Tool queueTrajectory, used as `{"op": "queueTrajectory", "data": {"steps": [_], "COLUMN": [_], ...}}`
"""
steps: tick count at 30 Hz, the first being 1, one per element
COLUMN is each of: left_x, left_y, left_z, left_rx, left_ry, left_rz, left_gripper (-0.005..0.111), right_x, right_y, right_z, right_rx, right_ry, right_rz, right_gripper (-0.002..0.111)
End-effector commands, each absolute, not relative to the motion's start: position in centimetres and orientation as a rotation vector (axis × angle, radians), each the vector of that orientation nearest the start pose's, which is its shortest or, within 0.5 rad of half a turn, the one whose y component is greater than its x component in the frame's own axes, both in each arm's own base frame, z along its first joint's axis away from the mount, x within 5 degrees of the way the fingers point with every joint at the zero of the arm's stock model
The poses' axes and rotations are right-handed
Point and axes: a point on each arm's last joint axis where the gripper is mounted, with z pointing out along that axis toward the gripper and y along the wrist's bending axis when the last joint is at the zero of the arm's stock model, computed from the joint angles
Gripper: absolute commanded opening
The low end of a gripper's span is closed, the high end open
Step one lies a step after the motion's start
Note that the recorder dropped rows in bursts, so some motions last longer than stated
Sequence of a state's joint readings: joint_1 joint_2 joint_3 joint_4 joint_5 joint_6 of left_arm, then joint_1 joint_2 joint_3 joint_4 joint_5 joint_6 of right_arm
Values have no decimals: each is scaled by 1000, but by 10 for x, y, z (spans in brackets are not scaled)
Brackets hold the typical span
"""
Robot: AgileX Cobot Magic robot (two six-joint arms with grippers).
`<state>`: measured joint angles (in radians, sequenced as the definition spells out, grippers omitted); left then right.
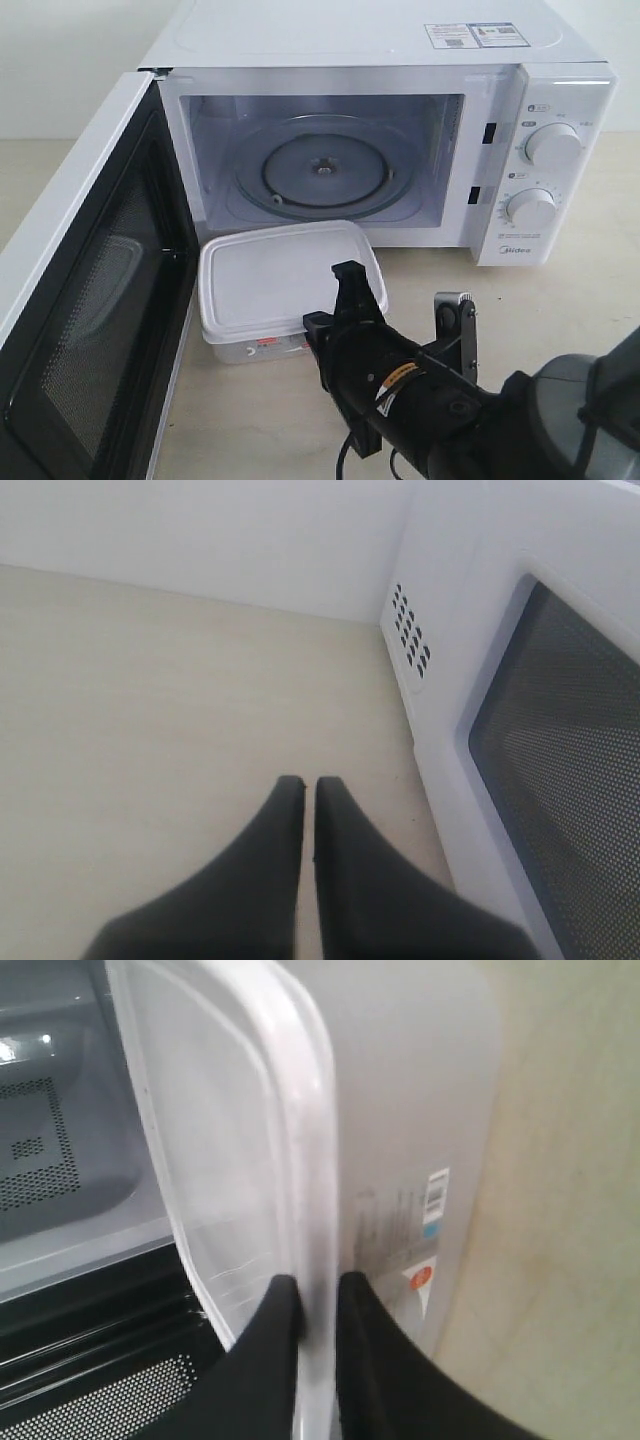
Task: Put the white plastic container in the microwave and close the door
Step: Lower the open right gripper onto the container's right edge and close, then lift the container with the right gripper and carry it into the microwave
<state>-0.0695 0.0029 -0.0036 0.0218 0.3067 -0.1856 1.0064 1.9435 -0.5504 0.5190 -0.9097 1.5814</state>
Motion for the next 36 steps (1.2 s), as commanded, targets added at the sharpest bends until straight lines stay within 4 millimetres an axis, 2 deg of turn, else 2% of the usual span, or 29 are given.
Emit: {"op": "queueTrajectory", "data": {"steps": [1,12,23,28,36], "left_x": [54,54,54,54,54], "left_y": [-3,-3,-3,-3,-3], "left_z": [185,185,185,185,185], "left_rx": [-90,-90,-90,-90,-90], "left_ry": [1791,1791,1791,1791,1791], "left_rz": [-154,-154,-154,-154,-154], "left_gripper": [4,4,4,4,4], "right_x": [187,162,129,128,146], "right_y": [230,189,143,142,161], "right_z": [103,125,130,135,147], "right_rx": [1197,1096,1029,1012,1036], "right_ry": [1922,1911,1985,1954,1881], "right_rz": [1390,1395,1363,1397,1385], "right_gripper": [0,0,0,0,0]}}
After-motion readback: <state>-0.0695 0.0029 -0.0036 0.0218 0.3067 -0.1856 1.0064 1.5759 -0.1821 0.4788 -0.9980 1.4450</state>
